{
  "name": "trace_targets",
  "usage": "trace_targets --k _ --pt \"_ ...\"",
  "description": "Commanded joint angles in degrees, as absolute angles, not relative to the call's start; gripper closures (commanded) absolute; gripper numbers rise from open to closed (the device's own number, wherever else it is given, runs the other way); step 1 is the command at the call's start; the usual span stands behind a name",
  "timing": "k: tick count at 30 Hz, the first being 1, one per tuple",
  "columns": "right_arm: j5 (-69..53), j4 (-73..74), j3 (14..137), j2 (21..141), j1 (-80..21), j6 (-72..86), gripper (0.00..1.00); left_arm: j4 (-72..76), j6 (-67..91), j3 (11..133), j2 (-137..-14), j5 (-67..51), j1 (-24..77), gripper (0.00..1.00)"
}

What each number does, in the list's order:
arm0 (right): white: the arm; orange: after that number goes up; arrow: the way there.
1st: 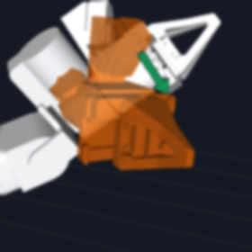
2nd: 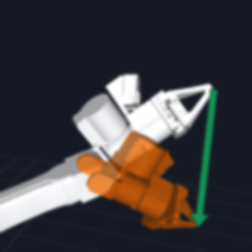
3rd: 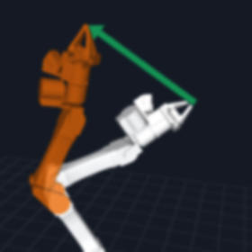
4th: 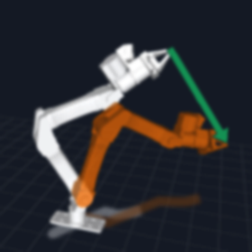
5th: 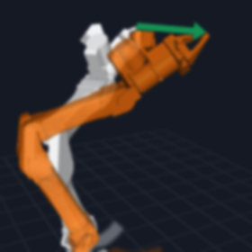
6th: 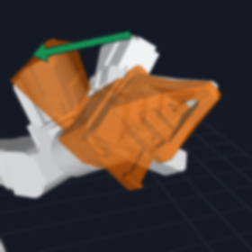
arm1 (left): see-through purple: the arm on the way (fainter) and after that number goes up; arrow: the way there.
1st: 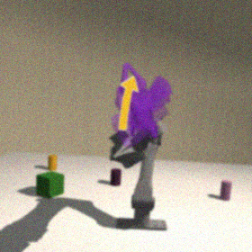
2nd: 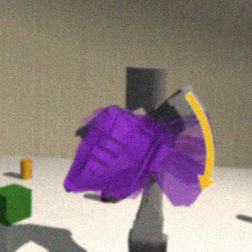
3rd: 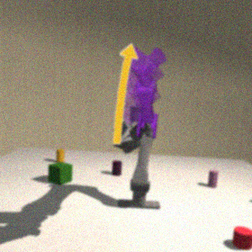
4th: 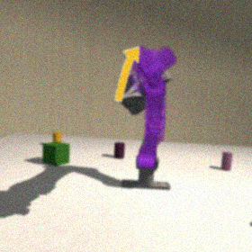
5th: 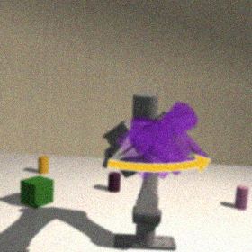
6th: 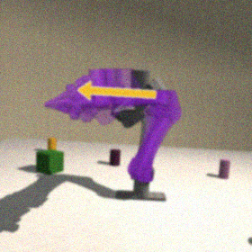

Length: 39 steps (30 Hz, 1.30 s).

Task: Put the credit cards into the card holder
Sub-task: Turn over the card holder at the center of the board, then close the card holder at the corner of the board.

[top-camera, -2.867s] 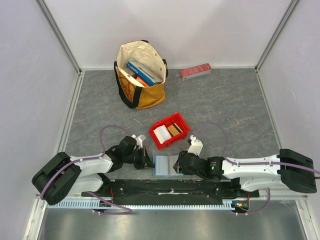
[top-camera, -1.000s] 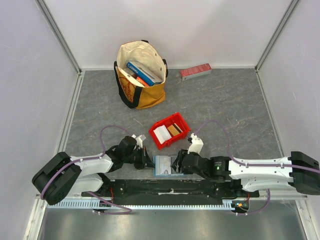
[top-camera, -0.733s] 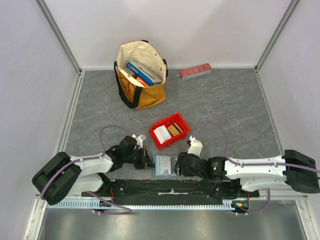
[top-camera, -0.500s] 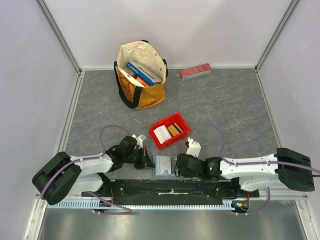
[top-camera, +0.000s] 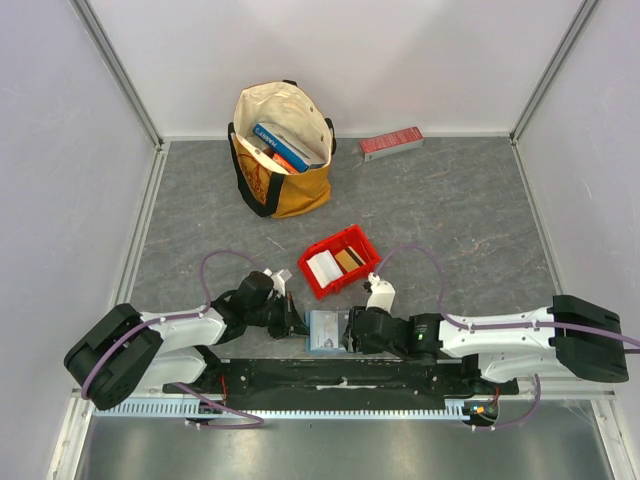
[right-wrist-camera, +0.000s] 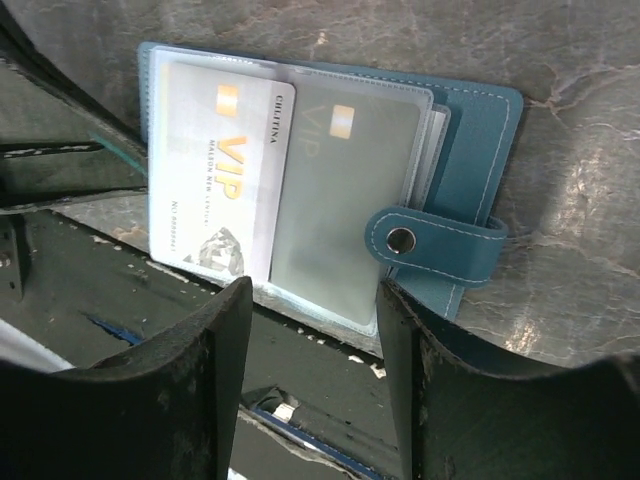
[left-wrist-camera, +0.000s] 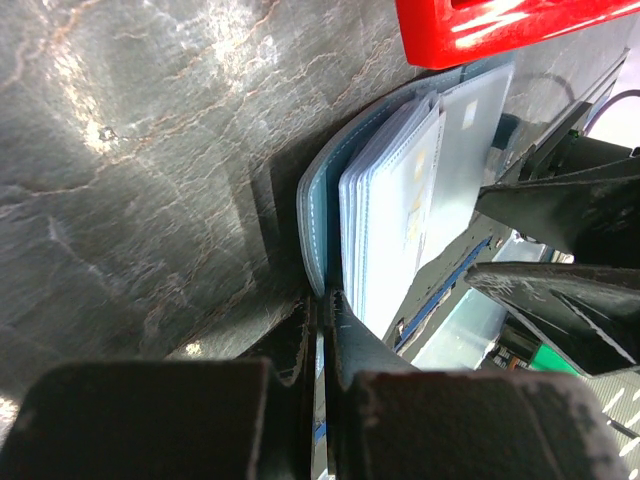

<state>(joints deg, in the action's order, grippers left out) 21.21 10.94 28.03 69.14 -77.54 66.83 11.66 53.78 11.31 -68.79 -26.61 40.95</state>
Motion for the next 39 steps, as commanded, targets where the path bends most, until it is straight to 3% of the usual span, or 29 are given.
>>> trace_targets --k 1,14,25,34,39 --pt "21.27 0.97 29.88 65.66 -77.96 65.13 0.41 8.88 52.29 11.34 -69.26 -23.73 41.05 0.98" --pt "20.74 -1.23 30.06 63.37 -77.96 63.9 0.49 8.96 52.38 11.16 -69.08 -23.64 41.04 0.98" --pt "19.86 -0.88 31.81 65.74 -77.96 62.05 0.43 8.44 52.12 11.69 -68.73 -24.17 41.04 0.98" --pt "30.67 17.38 34.19 61.44 -77.87 63.46 0.41 0.45 49.66 14.58 -63.82 -22.85 41.04 0.98" --pt "31.03 23.55 37.52 65.9 -77.87 62.67 0.41 -4.92 48.16 17.14 -61.7 -21.8 41.04 0.98"
